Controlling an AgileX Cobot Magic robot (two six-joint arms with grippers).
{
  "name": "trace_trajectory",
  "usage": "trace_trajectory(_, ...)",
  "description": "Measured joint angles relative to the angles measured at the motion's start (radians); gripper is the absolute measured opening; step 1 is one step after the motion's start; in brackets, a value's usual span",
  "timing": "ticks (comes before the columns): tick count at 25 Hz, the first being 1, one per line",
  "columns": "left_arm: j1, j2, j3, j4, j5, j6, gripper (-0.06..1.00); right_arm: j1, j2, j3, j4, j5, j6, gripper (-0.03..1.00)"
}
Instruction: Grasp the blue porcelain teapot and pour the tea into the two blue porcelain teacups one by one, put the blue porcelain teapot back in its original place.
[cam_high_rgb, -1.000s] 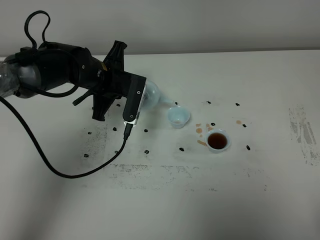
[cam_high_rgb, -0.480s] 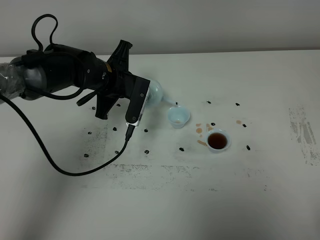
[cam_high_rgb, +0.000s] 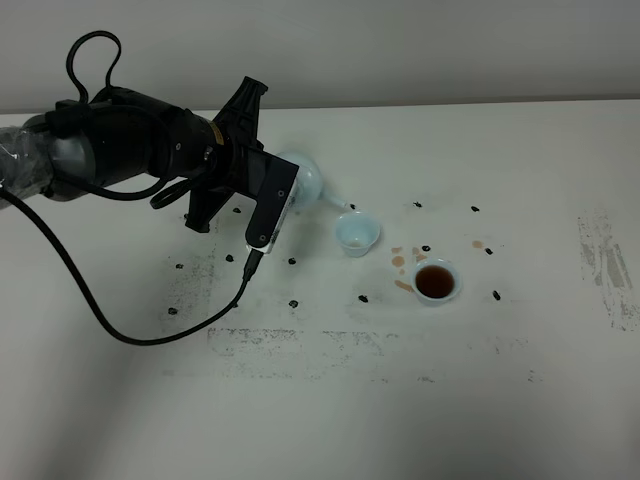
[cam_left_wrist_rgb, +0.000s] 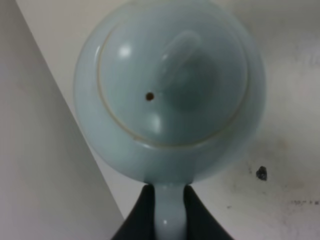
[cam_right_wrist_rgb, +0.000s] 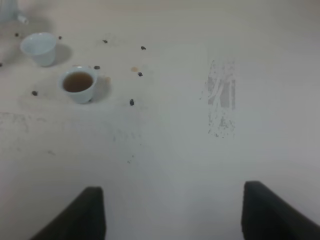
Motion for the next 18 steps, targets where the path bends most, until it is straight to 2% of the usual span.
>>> trace_trajectory(18,-0.015,0.005,0.000,0.007,-0.043,0.000,0.04,0.000,0.000,0.000,0.000,0.000,0.000,0.56)
